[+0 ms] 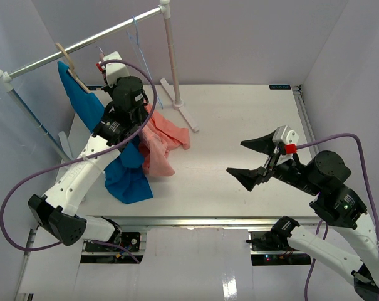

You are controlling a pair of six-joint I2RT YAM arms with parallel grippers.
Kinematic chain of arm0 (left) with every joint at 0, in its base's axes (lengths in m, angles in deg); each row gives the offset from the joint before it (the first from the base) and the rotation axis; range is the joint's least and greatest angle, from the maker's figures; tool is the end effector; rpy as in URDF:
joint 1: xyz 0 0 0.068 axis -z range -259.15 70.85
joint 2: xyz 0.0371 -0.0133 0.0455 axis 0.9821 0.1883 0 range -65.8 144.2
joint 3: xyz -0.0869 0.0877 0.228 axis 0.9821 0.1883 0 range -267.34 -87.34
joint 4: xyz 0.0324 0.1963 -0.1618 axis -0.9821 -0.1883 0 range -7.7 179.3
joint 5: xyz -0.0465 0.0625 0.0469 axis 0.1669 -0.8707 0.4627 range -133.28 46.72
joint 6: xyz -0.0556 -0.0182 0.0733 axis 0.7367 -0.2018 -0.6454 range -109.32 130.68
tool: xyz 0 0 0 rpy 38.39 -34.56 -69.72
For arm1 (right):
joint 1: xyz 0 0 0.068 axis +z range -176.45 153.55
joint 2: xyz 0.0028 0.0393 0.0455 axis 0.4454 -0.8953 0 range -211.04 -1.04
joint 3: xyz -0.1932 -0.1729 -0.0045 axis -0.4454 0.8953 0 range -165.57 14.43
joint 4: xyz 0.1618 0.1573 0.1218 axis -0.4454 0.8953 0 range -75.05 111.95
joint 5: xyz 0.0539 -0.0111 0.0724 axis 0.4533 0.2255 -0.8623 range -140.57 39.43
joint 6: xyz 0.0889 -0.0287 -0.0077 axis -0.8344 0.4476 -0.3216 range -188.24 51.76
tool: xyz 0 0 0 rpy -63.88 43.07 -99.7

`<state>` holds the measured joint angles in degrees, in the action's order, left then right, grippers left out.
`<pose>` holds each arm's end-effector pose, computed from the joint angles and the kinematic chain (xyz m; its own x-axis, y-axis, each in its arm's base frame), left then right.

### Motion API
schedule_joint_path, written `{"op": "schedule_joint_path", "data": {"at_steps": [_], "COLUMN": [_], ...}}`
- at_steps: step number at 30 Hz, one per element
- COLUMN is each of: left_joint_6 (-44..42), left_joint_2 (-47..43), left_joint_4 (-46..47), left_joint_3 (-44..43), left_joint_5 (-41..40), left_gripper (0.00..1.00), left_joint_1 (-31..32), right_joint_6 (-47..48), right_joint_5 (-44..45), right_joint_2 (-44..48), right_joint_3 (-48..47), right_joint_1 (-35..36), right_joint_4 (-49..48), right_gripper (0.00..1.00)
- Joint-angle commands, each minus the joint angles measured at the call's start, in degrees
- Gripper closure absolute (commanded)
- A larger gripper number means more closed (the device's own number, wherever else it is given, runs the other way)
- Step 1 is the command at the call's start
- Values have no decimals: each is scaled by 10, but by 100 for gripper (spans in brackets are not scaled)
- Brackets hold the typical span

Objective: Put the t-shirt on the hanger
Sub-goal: Place the hanger at the clothesline.

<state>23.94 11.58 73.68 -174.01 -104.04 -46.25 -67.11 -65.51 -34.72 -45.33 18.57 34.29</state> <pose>0.2978 -0.1047 0.4426 0.0161 -0.1439 -0.9895 -0.4719 0.8713 -0.1344 0.0944 0.1254 0.4298 0.1000 0.0731 -0.9923 -0.8626 0.5034 -0.0499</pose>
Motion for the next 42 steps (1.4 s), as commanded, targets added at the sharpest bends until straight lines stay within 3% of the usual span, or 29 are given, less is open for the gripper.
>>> {"op": "schedule_joint_path", "data": {"at_steps": [1,10,21,34,35,36,38,40,42], "left_joint_6": [-20,-80,-15,16,22,26,27,35,32], "left_joint_2": [-1,1,32,33,28,21,1,-16,-37], "left_joint_4": [43,92,44,55,53,52,49,42,33], "left_joint_3": [-41,-53,-65,-13,-8,-3,11,18,26], "left_joint_5": [20,50,102,184,197,215,263,303,397], "left_gripper": [100,100,100,97,92,77,36,7,2], "left_joint_1": [-28,-50,-108,-158,-158,-158,-158,-158,-158], "right_joint_6": [-7,-7,-7,-7,-7,-7,-7,-7,-7], "right_joint_5": [-1,-7,-12,-18,-18,-18,-18,-19,-23], "right_joint_2": [-4,1,22,29,29,29,29,28,23], "right_joint_3": [-5,14,22,33,33,34,37,39,40], "right_joint_1": [2,2,2,2,2,2,2,2,2], "right_joint_4": [-24,-38,-39,-44,-44,-44,-46,-48,-48], "right_gripper": [3,3,3,3,3,3,3,3,3]}}
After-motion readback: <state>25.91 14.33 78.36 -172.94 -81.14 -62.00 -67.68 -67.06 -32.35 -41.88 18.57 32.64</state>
